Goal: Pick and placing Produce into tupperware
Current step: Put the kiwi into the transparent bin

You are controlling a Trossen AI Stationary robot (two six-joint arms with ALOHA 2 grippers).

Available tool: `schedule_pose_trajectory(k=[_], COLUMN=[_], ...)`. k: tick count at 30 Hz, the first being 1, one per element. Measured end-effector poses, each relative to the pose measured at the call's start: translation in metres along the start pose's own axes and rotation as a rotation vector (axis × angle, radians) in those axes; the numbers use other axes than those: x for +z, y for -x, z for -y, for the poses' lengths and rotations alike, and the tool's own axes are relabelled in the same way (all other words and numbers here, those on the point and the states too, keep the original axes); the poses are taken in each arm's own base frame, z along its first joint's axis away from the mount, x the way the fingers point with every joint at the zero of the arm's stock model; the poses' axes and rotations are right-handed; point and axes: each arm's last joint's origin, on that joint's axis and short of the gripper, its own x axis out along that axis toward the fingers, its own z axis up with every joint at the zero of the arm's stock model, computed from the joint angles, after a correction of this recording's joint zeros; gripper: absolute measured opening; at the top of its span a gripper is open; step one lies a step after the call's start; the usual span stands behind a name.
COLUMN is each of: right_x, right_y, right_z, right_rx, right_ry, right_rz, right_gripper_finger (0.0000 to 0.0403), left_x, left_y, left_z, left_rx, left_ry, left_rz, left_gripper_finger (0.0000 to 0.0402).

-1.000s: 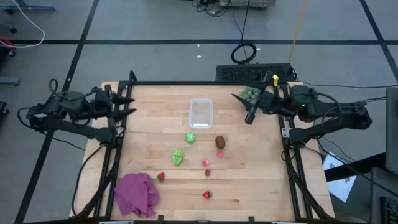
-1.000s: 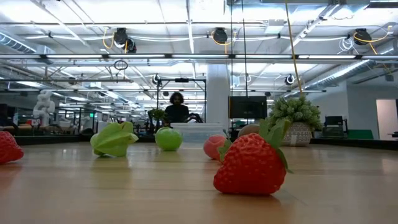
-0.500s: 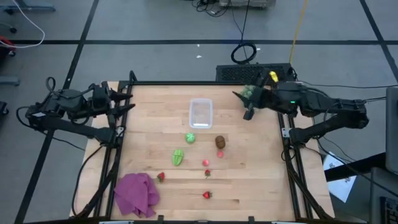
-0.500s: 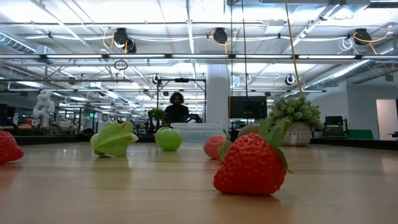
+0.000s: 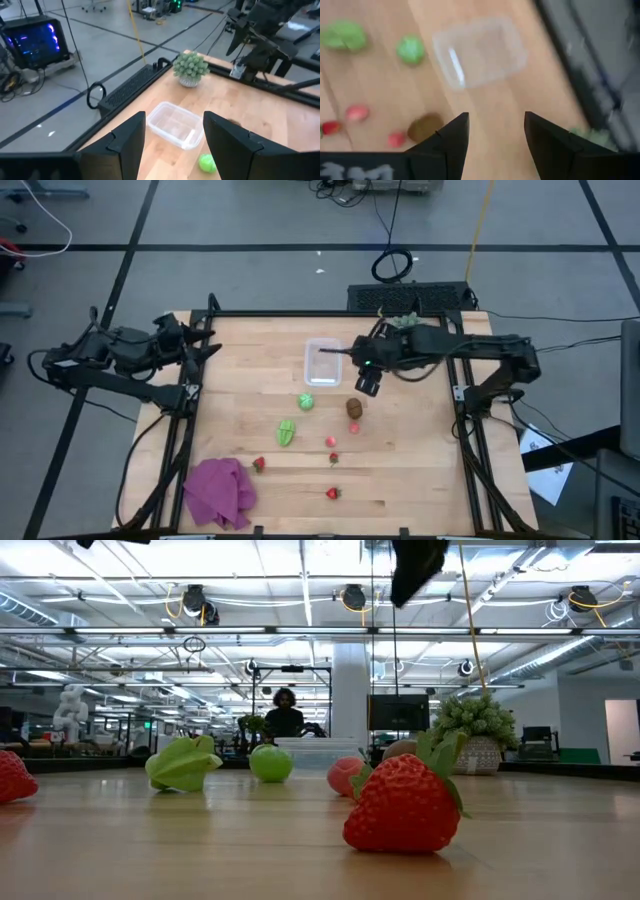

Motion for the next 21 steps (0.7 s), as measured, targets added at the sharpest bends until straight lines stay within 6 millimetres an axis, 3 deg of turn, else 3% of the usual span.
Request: schedule_pose_trajectory(k=[8, 21], right_x=[0.001, -0.003], right_y=[-0.002, -0.013], right_z=[-0.005, 0.0], right_rx=[0.028, 0.112], right_ry=[-0.284, -0.79], right_rz=[-0.009, -0.154], right_gripper_finger=[0.018, 0.018], left_x=[-0.008, -0.018], left_y=[-0.004, -0.003], left_z=[0.0, -0.003], left_rx=[0.029, 0.063], left_ry=[-0.049, 0.052], left_rz=[-0.09, -0.184], left_gripper_finger=[0.0205, 0.0205])
